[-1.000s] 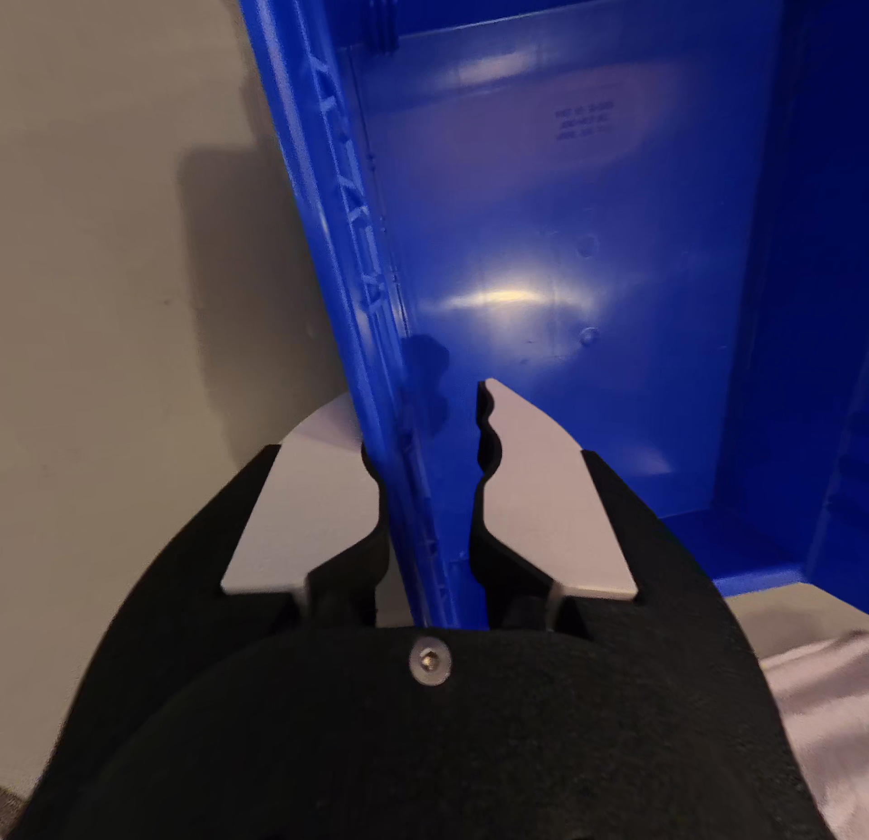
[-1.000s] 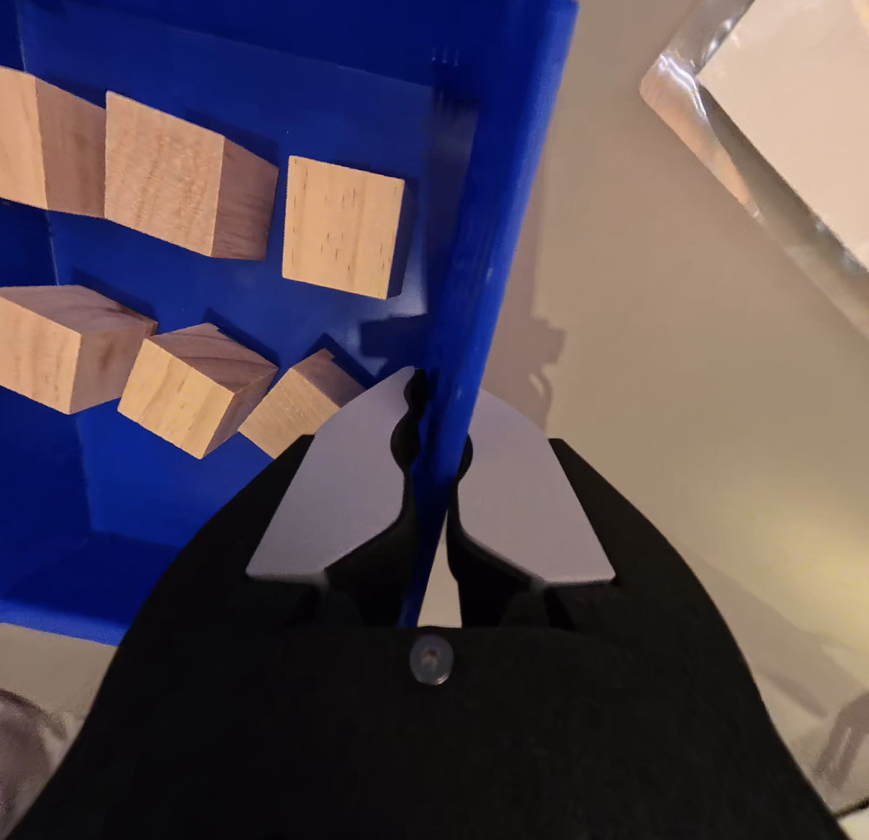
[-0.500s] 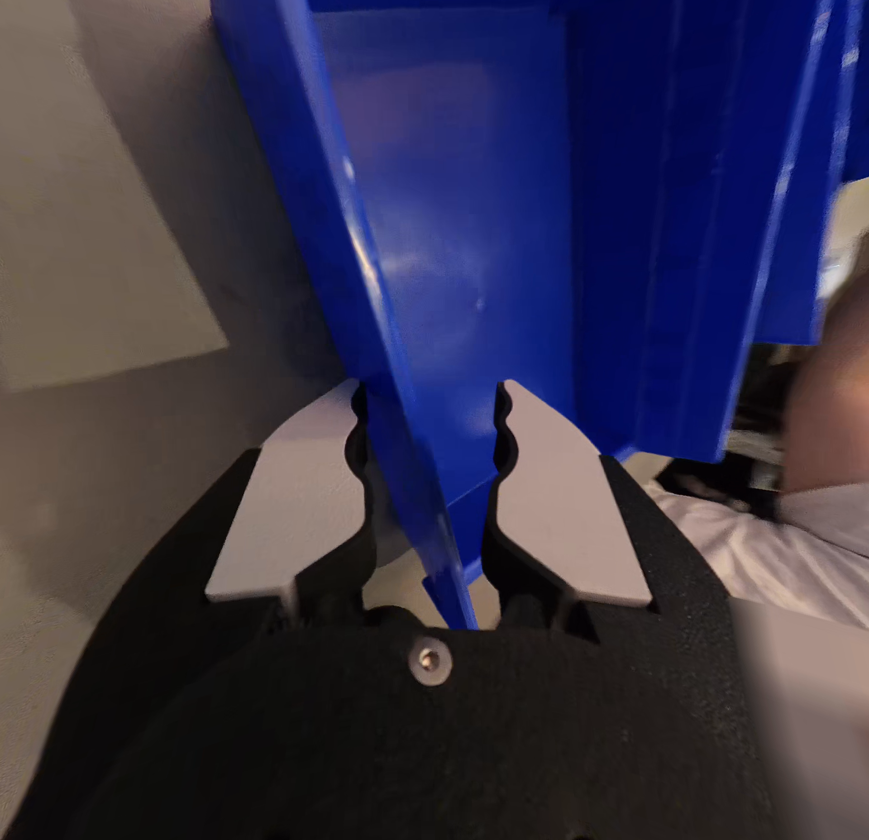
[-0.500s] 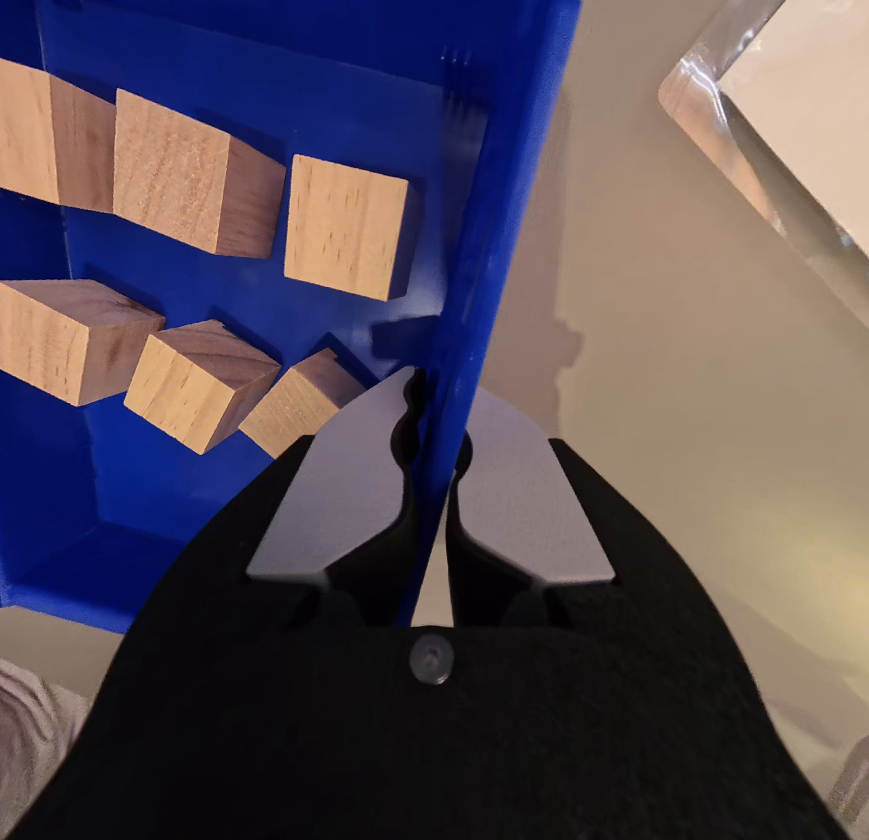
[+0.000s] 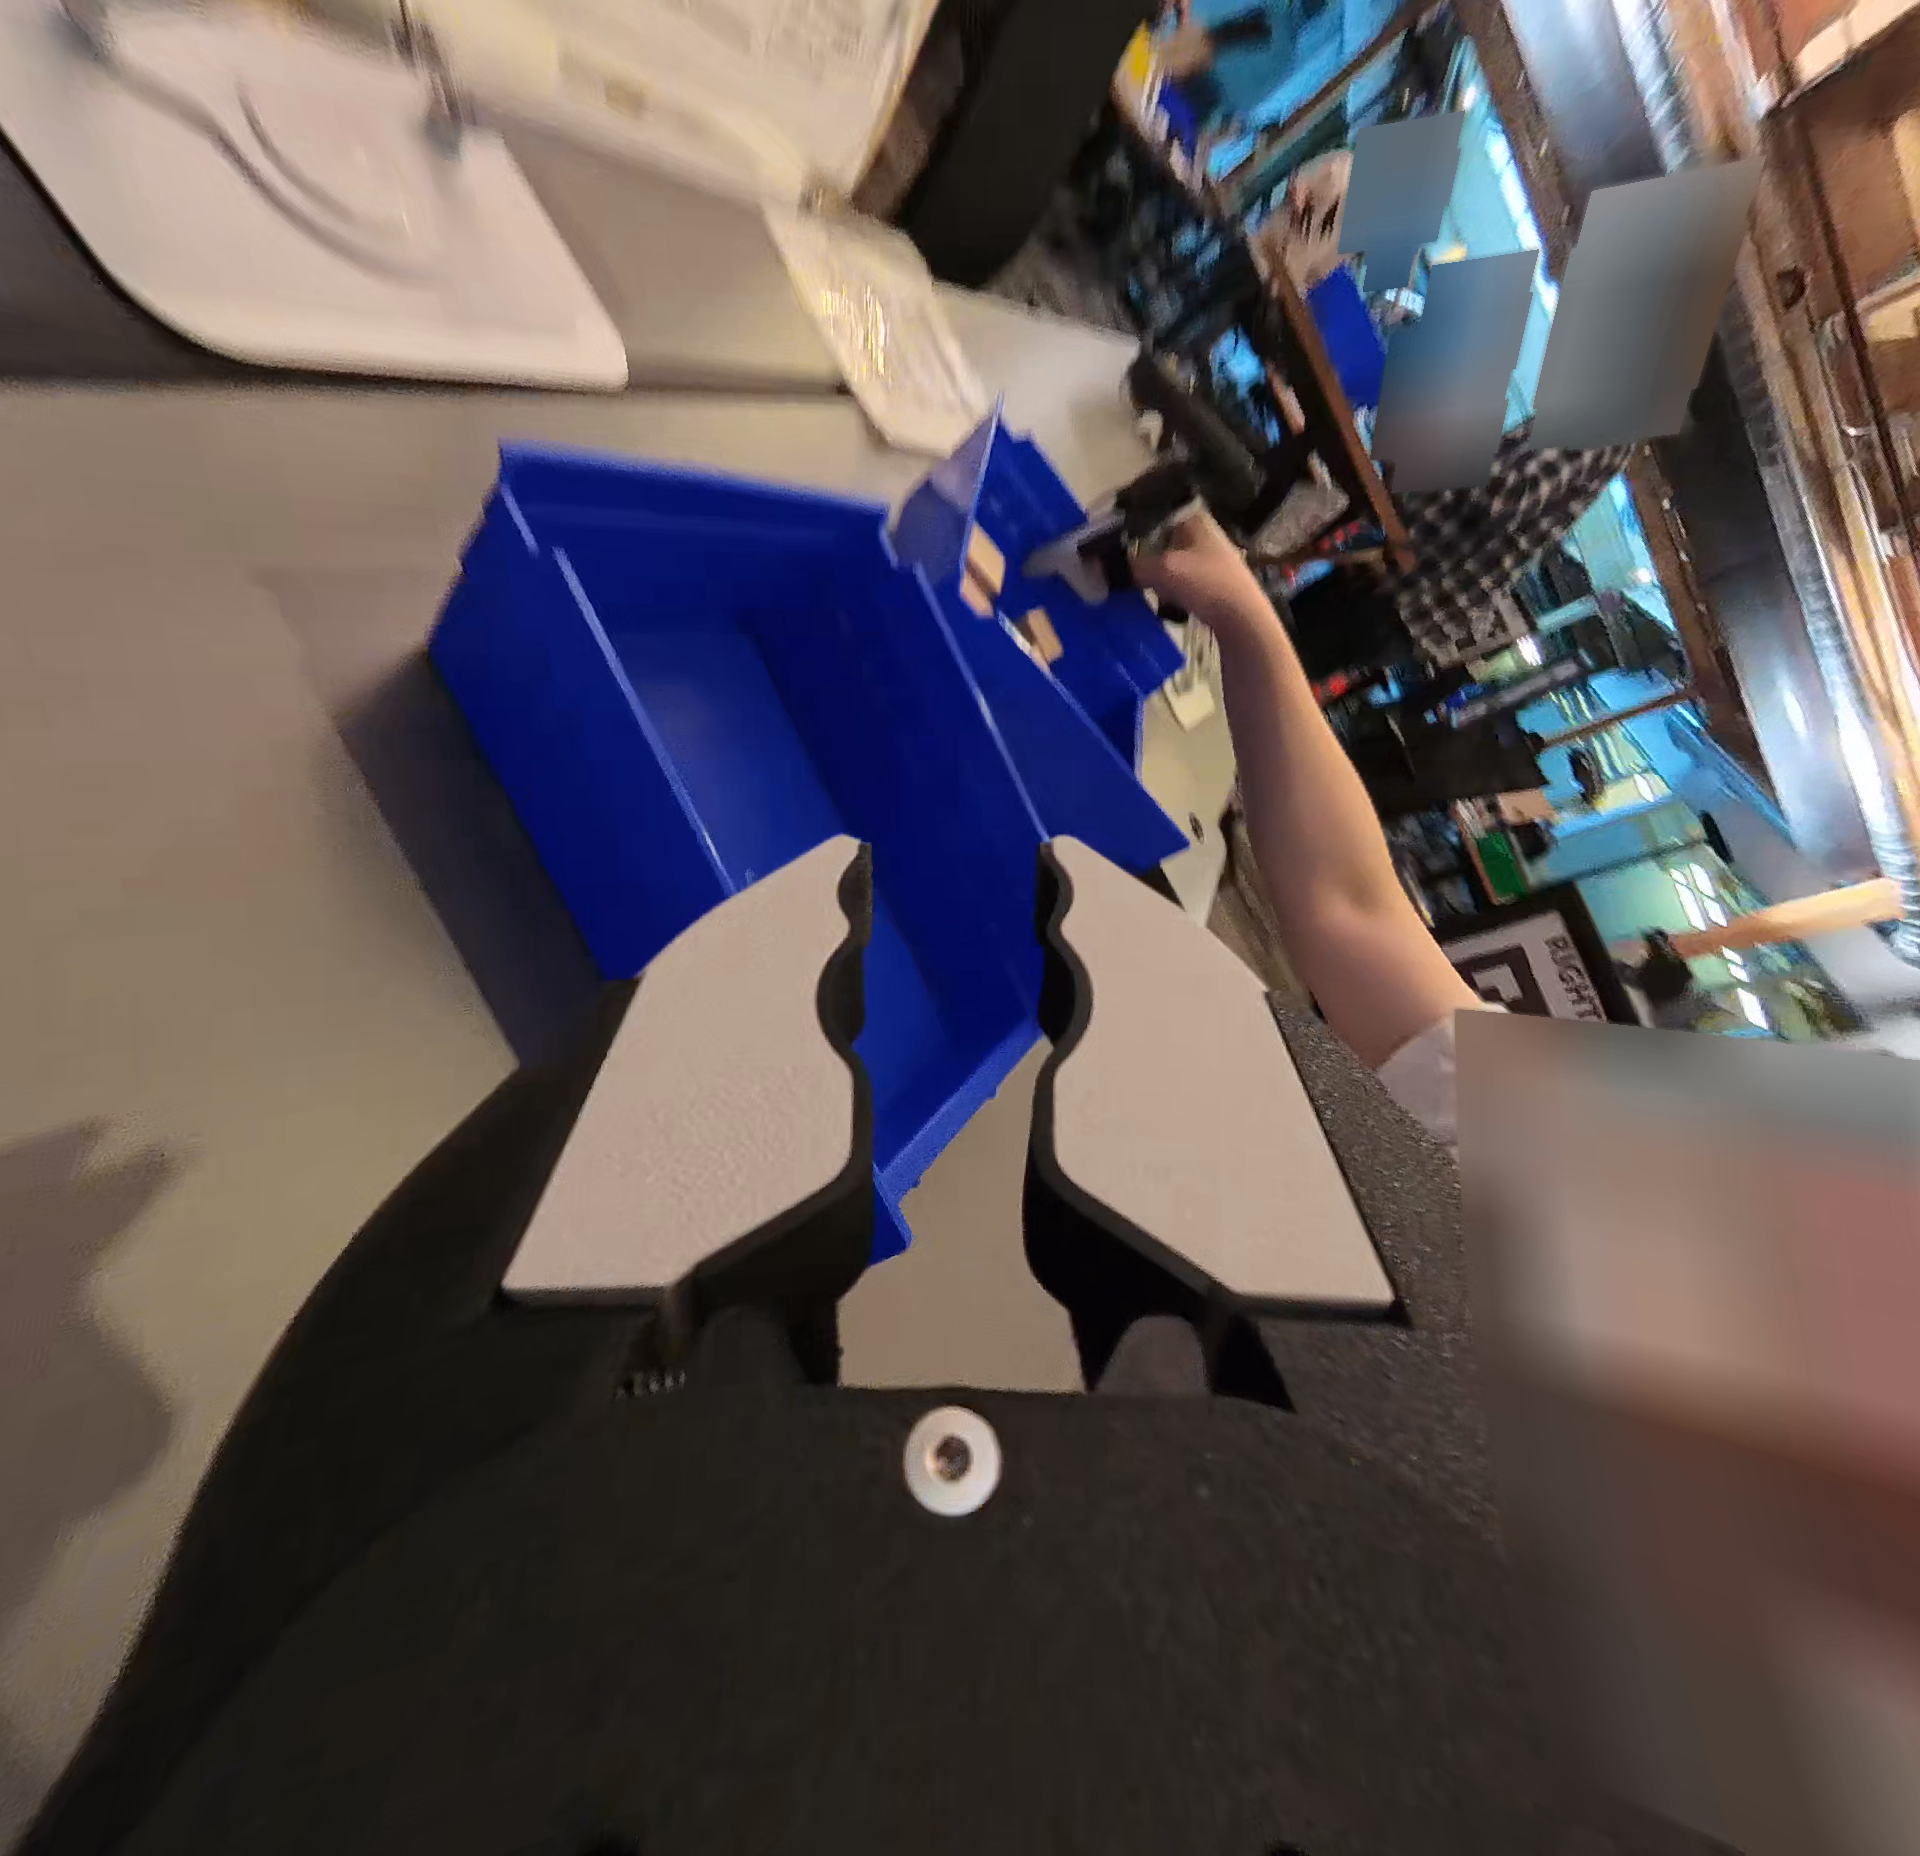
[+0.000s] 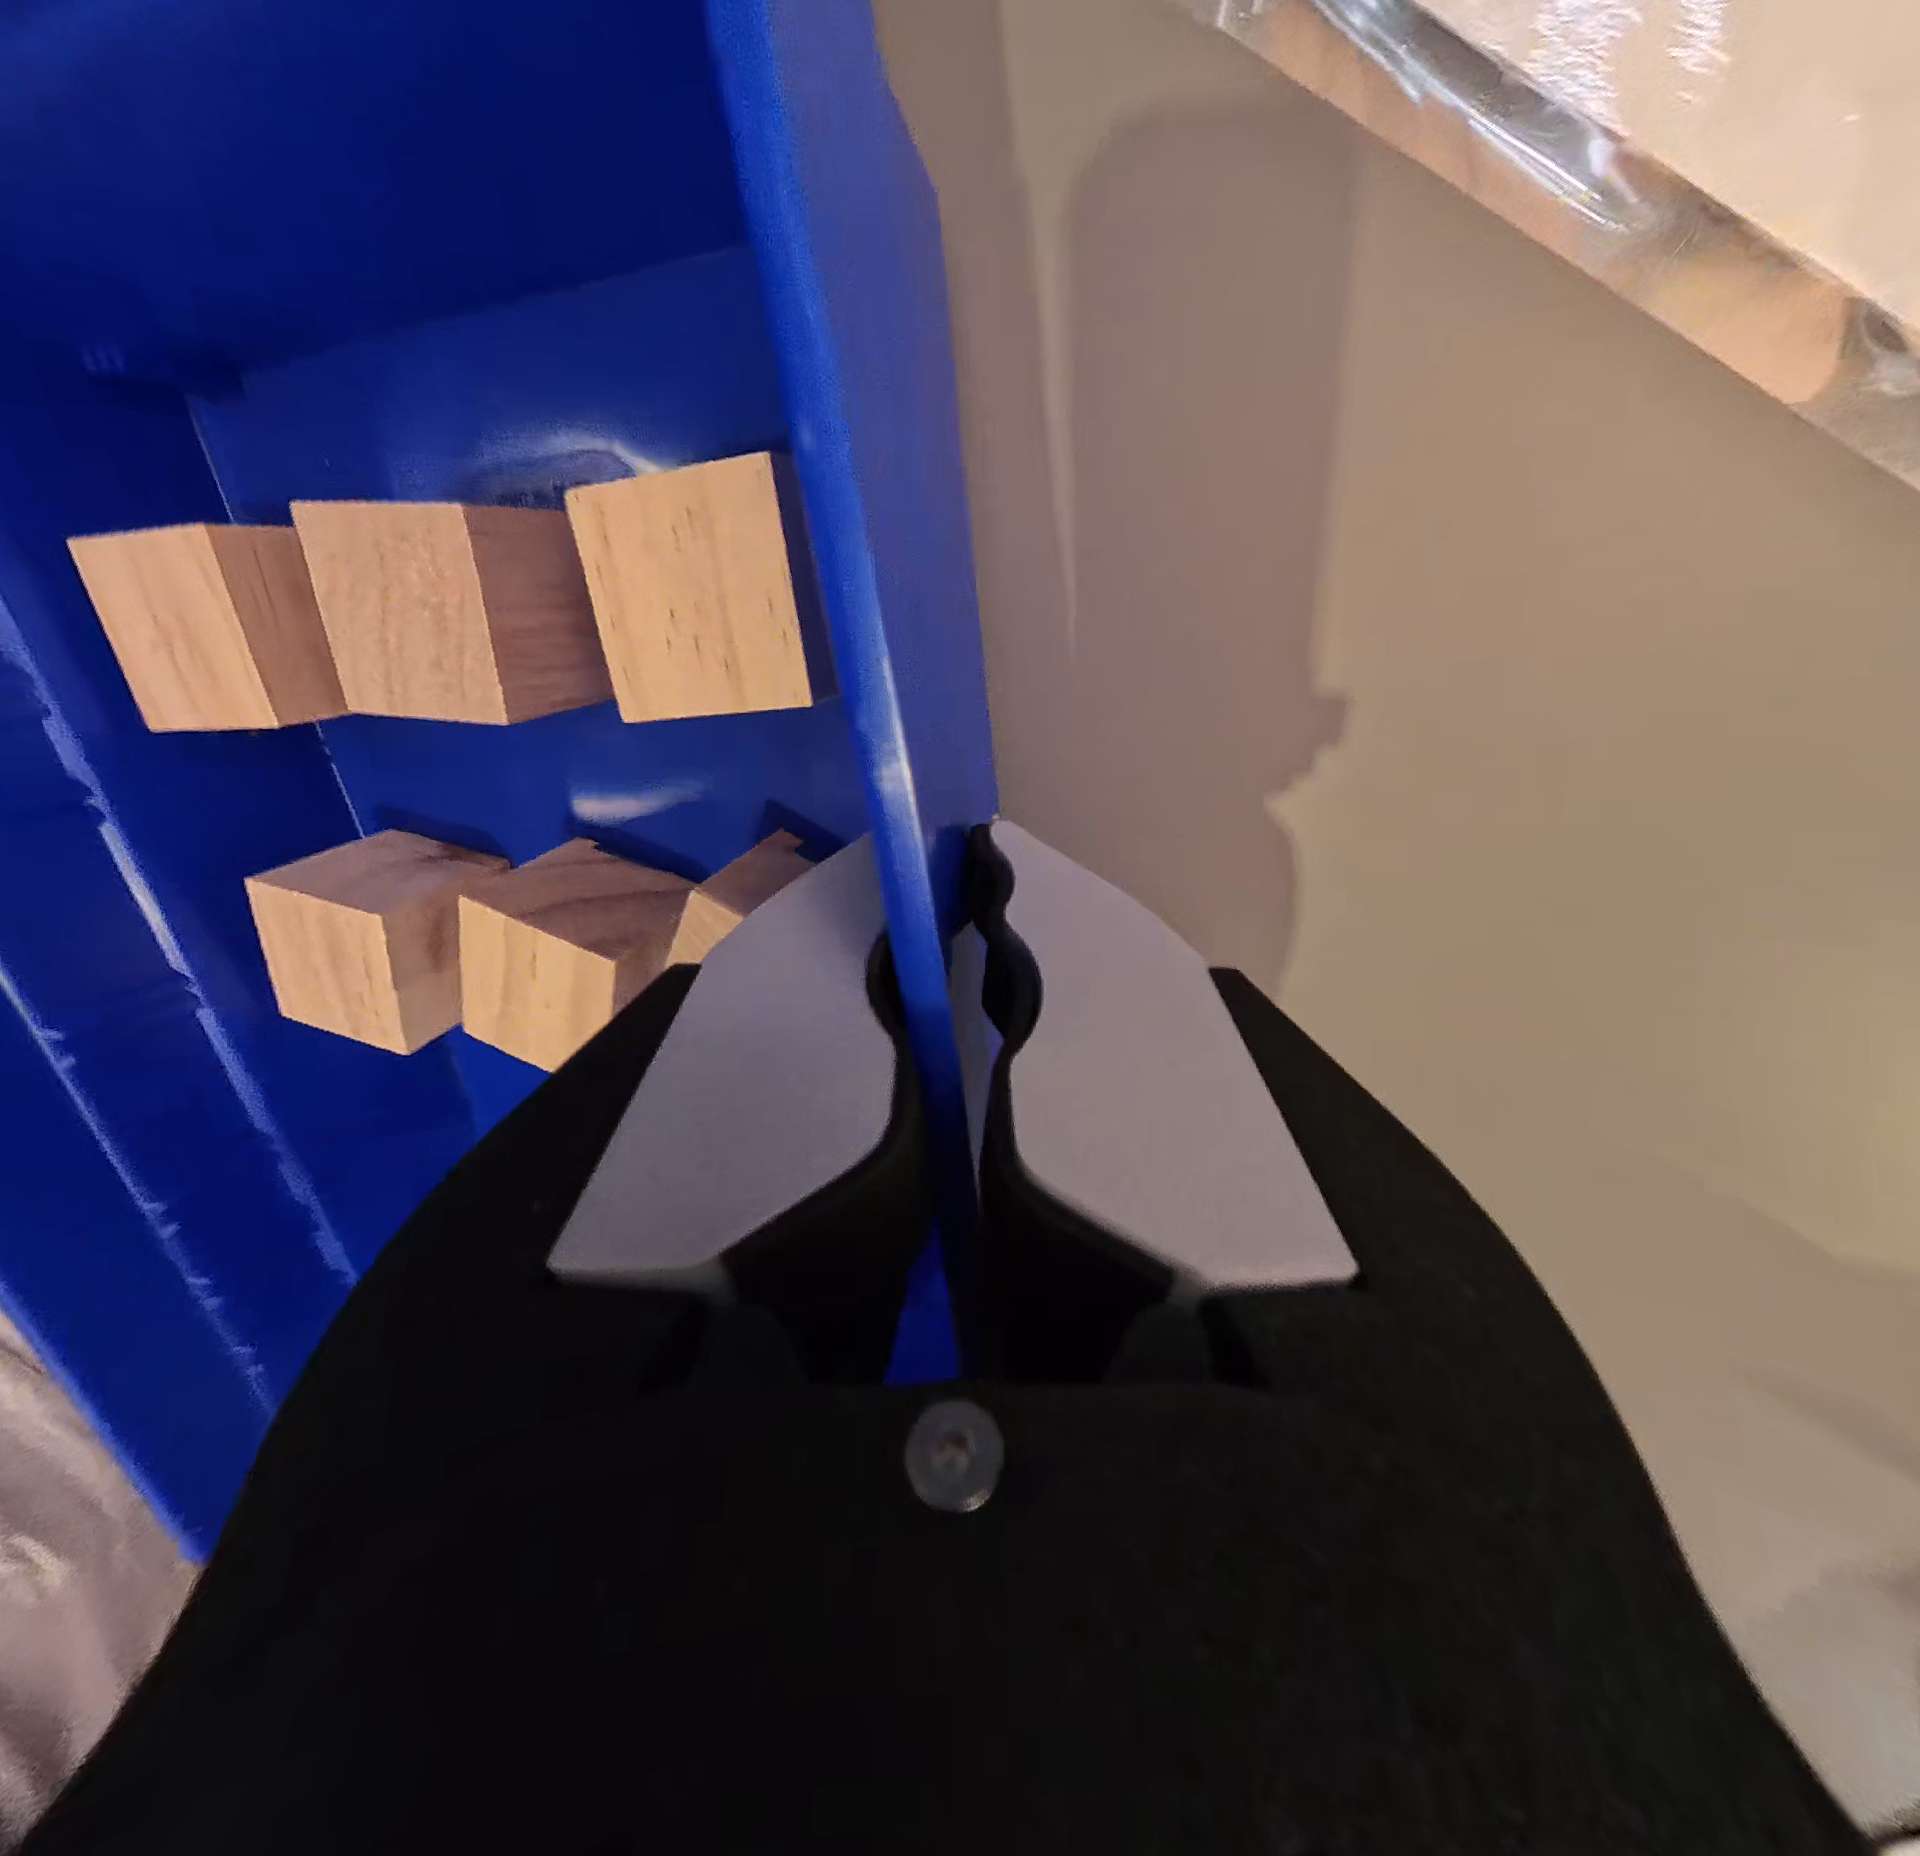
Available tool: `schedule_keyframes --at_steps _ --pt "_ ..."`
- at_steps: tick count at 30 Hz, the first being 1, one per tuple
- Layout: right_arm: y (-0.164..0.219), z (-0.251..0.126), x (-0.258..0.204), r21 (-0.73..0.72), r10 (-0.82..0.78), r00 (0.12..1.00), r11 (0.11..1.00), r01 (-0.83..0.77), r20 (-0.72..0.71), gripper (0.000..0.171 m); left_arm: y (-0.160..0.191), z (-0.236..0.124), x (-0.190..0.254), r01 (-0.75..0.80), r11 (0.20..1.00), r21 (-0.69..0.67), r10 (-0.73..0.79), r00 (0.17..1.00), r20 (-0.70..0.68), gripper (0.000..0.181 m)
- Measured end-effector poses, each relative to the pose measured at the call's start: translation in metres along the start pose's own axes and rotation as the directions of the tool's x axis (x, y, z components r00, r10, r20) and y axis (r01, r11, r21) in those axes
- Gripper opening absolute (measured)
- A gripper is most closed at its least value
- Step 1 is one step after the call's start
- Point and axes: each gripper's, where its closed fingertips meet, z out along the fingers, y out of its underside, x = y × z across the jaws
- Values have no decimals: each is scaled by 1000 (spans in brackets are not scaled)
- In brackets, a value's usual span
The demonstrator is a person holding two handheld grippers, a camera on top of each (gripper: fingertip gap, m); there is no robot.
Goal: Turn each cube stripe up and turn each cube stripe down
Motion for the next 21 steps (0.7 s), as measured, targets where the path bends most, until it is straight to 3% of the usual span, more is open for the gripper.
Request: schedule_keyframes --at_steps 1,5,11,16,21 --pt "1 -6 1 8 1 1000 1000 -1 -5 6 -6 -15 10 -43 997 57 43 999 9 29" --pt "4 -32 -4 -9 42 999 999 -42 17 6 -12 -65 50 -187 954 236 180 982 50 30" --pt "-27 -93 -54 4 16 1000 1000 -16 12 6 5 -88 91 -308 914 264 293 951 95 30" --pt "-84 -123 -158 26 -94 995 995 93 41 6 14 -94 87 -337 912 233 276 925 261 33" --pt "-151 -99 -300 46 -256 959 967 252 123 6 17 -124 67 -301 909 288 143 876 461 34"
